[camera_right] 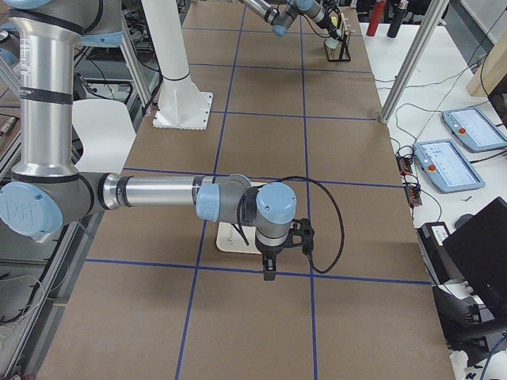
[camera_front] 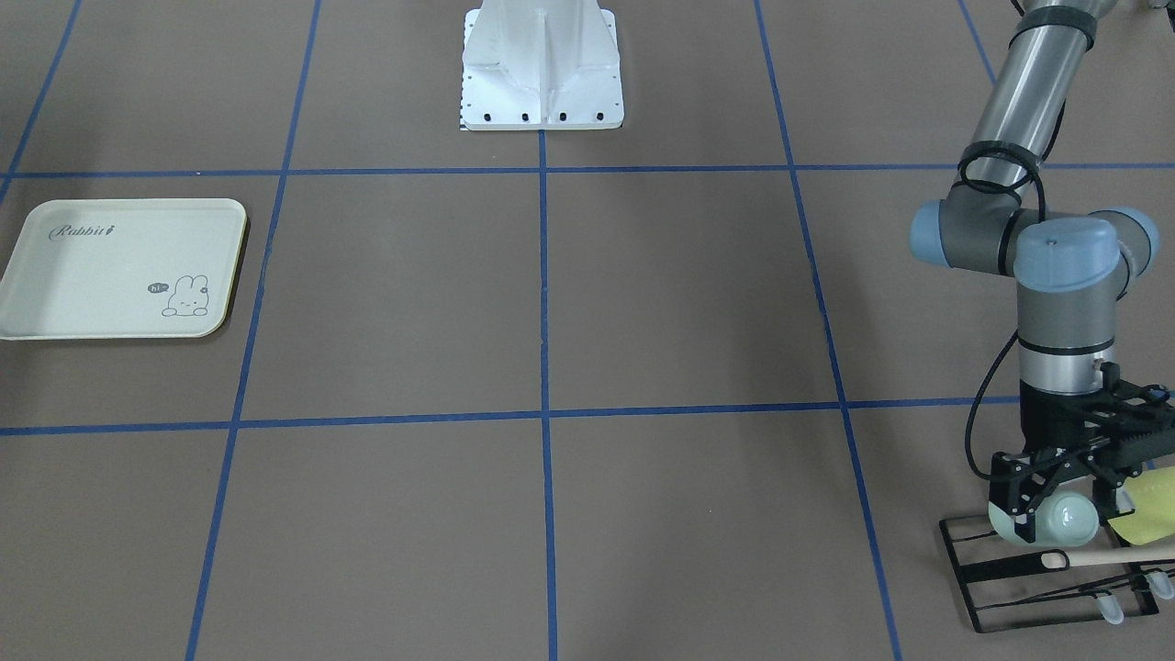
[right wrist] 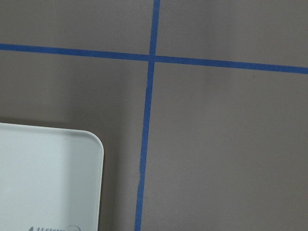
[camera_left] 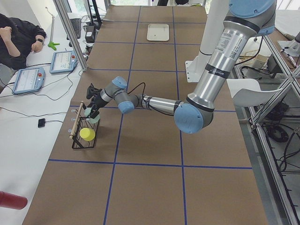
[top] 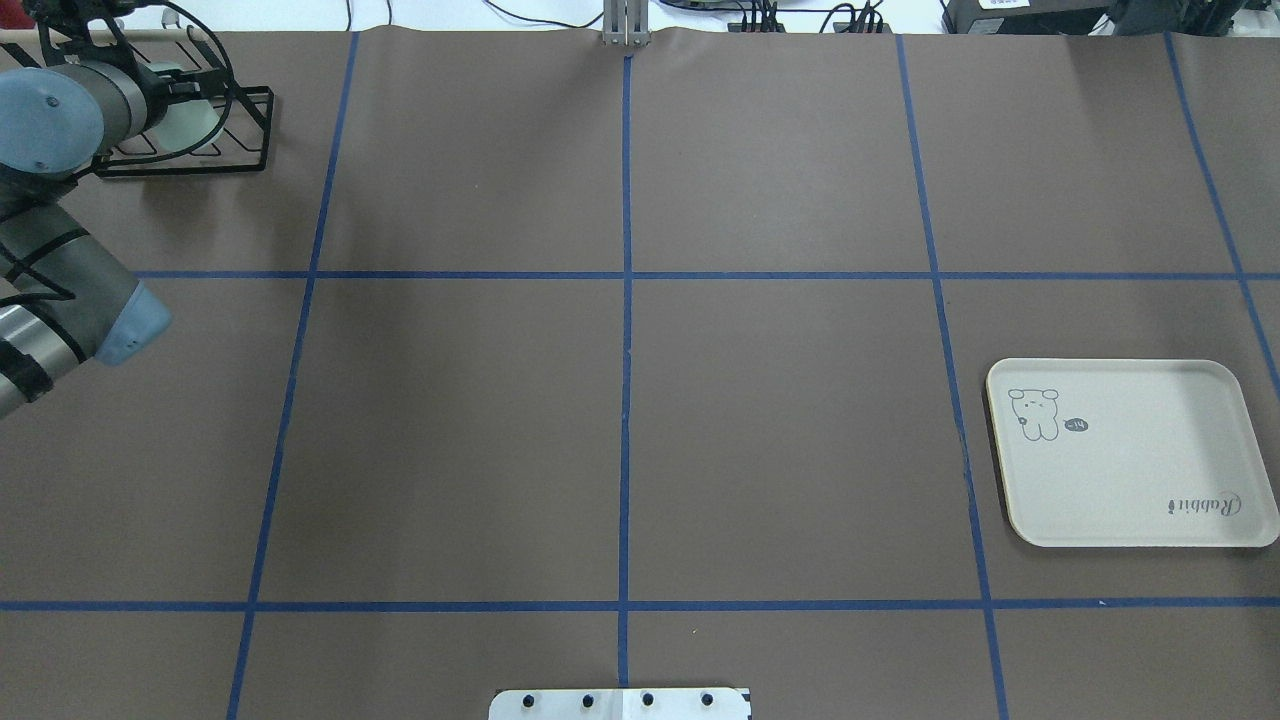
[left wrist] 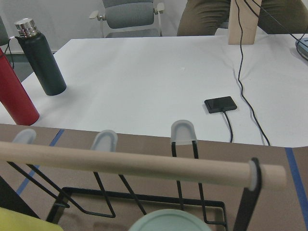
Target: Left arm grabs green cup and hands to right arm on tray
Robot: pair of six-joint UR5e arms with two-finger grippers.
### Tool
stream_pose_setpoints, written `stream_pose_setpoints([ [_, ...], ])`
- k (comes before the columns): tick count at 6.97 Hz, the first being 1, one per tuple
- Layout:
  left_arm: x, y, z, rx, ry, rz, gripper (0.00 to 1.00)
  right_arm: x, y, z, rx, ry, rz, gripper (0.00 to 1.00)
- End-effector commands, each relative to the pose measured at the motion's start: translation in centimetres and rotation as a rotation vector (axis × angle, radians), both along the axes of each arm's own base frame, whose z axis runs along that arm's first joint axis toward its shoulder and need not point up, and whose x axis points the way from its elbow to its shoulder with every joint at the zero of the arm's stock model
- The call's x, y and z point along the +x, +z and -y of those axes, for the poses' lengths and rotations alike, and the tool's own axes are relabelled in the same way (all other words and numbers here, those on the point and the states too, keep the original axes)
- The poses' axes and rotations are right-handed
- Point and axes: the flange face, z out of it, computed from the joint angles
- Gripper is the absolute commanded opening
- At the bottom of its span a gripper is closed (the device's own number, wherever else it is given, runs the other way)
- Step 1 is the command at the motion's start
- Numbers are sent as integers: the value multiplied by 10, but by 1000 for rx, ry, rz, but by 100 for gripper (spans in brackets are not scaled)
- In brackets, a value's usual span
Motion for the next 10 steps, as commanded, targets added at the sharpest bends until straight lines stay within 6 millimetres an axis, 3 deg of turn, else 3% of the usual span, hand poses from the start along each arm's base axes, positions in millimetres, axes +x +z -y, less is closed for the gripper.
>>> stream_pose_setpoints([
  [1,1,-2,0,3,0,-3,86,0,0,0,0,0,0,100],
  [3,0,-1,0,3,0,-3,81,0,0,0,0,0,0,100],
  [7,-1,-6,0,14,0,-8,53,0,0,0,0,0,0,100],
  [10,-9,-21,0,38,-10,-21,50,0,1,-1,-3,0,0,100],
])
